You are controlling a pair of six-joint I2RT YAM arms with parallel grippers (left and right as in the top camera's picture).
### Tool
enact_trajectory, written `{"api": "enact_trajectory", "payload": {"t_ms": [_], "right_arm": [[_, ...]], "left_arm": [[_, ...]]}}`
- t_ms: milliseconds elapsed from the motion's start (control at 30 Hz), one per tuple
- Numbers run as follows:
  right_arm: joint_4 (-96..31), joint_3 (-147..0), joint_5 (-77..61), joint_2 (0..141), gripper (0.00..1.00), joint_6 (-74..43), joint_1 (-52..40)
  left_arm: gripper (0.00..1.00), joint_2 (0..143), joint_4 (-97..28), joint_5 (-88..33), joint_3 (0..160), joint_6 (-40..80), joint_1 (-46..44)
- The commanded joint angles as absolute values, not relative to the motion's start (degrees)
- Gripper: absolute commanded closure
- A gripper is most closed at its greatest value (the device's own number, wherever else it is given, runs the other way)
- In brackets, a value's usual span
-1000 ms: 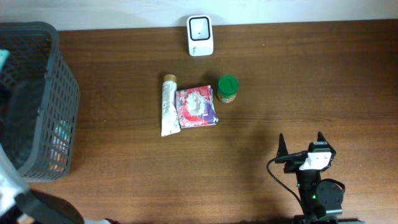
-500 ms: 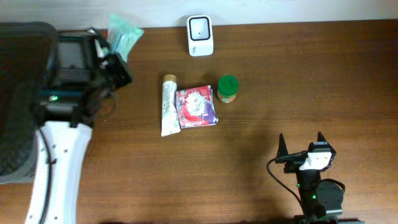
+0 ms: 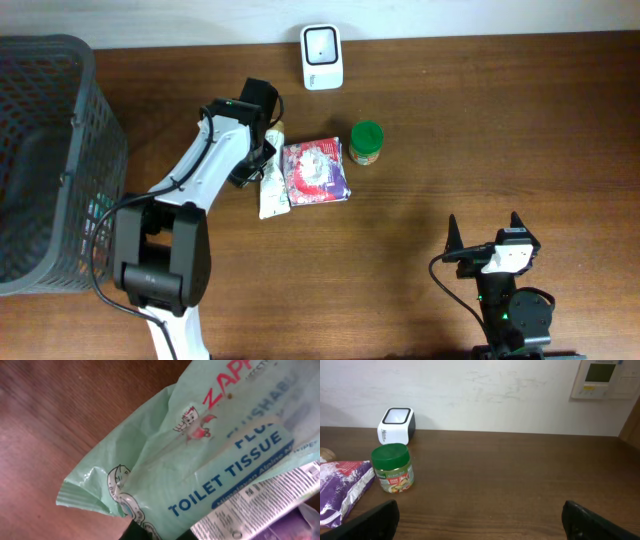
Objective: Scan the item barcode
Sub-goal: 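Place the wipes pack left of the white tube and release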
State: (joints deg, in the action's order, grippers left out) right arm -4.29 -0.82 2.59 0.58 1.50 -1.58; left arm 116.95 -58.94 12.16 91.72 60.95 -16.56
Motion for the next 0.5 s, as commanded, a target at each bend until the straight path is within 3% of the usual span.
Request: {"api": "enact_trajectory", "payload": {"t_ms": [0,33,133,400,467], "right_arm": [[-4.47,-0.32,3.27,0.21,0.02,1.21,-1.32],[-4.47,-0.32,3.27,0.21,0.02,1.21,-1.32],[-4.47,-0.32,3.27,0.21,0.01,1.21,-1.32],[-4.47,-0.32,3.27,0.21,0.02,1.21,-1.32],[-4.47,-0.32,3.27,0.21,0.02,1.21,-1.32]], "left_arm": [[0.55,118.56,-58.59,13.26,91.92,60.1,-16.84],[0.07,118.56,-58.54,13.3,91.94,58.96,-16.84],[0.01,117.49,-59.59,11.44,95.11,54.76,-15.73],[0.01,99.09,-66.54,13.26,118.15,28.38,-14.39],[0.01,89.49,-65.56,14.79,118.19,28.38,-5.08]]}}
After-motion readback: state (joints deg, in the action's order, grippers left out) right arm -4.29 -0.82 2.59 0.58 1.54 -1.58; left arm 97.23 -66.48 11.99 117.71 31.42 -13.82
